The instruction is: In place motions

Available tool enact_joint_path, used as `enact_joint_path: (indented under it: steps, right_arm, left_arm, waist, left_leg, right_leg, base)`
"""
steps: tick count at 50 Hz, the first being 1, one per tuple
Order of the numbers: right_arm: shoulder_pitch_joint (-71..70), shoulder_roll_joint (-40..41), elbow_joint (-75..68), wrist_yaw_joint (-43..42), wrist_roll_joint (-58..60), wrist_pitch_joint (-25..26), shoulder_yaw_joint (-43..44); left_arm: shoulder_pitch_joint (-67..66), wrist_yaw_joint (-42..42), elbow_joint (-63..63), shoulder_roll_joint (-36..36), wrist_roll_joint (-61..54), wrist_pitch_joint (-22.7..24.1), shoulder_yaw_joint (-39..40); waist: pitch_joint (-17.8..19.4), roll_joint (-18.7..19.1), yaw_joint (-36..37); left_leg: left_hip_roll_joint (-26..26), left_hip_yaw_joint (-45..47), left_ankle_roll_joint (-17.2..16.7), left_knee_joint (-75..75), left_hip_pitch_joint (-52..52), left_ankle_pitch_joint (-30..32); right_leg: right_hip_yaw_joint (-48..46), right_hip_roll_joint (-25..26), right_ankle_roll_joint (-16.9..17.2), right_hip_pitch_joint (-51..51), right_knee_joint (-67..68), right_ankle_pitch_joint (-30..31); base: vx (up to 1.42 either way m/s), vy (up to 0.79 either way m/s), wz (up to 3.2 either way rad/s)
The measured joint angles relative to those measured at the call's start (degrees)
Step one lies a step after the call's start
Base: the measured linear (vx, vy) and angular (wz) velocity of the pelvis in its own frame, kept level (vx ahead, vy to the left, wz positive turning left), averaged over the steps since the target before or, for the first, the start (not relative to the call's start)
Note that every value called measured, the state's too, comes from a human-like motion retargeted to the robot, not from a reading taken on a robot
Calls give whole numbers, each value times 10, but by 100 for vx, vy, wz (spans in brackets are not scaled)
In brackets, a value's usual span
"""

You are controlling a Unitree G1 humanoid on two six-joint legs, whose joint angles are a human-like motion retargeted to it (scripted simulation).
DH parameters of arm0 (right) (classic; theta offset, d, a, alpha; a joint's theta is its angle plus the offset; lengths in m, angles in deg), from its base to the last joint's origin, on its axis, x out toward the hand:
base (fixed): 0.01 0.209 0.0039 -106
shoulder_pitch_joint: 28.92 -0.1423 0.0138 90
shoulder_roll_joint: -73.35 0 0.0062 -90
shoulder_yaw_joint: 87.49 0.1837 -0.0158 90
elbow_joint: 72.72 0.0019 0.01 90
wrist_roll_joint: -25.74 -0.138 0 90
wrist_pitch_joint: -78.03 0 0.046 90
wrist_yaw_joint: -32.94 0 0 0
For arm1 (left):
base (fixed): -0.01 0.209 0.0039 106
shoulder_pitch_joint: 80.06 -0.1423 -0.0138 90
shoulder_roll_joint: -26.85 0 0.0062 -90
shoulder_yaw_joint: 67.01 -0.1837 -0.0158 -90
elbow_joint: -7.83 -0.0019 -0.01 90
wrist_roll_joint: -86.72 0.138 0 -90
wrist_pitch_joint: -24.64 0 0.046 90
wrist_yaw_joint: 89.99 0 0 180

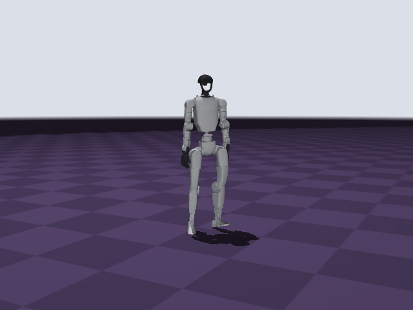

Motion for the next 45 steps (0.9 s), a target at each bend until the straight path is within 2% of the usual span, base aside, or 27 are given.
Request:
enact_joint_path:
  steps: [28,45]
  right_arm:
    - [3,-3,0,4,1,-2,9]
    - [6,-2,14,-15,-11,0,11]
  left_arm:
    - [1,5,2,-5,7,0,-9]
    - [6,11,7,-6,-1,-6,-9]
  waist:
    - [-7,8,-9]
    - [-10,30,-24]
  left_leg:
    - [12,12,-8,-2,2,1]
    - [38,35,-28,-7,4,9]
  right_leg:
    - [10,12,-5,-5,-3,-3]
    - [40,37,-22,-26,1,-1]
  base:
    - [0,0,0]
    - [-10,-6,-13]
